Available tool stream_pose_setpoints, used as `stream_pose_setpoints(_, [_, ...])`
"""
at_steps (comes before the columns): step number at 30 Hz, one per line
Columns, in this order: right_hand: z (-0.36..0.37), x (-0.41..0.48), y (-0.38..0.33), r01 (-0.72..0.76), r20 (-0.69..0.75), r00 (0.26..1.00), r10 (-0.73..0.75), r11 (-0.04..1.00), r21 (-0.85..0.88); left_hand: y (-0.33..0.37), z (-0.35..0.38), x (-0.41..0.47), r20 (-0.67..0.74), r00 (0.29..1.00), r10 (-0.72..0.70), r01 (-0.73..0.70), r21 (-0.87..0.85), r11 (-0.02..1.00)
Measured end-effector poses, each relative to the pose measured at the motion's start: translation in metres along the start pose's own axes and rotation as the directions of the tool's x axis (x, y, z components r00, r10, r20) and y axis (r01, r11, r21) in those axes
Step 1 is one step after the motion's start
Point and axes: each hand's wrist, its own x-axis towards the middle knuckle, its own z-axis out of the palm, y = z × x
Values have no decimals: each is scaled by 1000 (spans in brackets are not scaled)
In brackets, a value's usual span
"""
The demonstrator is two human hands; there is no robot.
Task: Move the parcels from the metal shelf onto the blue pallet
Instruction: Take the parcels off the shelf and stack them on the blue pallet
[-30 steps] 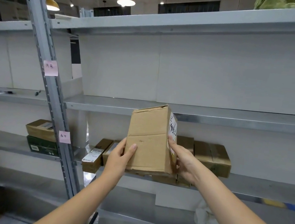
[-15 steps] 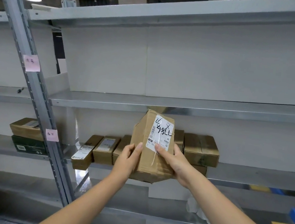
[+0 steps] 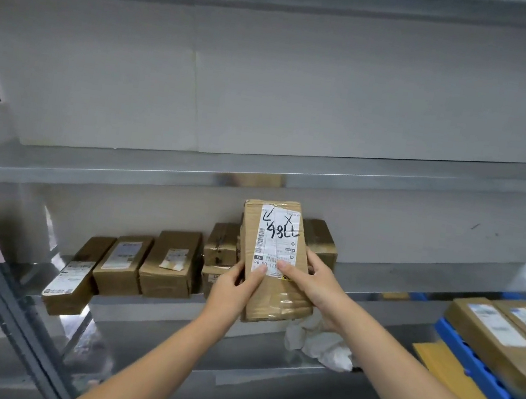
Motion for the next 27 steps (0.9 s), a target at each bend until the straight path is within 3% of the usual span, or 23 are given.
stream_pose_setpoints(10, [-70,-12,-7,-20,-305,952,7,999,-41,1,84,49,207,976,68,-59,-50,997])
stream_pose_setpoints(18, [-144,-77,5,-109,-612,789,53,993,-55,-7,190,31,441,886,144,-96,-129,987])
stream_pose_setpoints(27, [-231,-172,37,-162,-775,620,123,986,28,-9,304,-27,654,745,133,-71,-121,990])
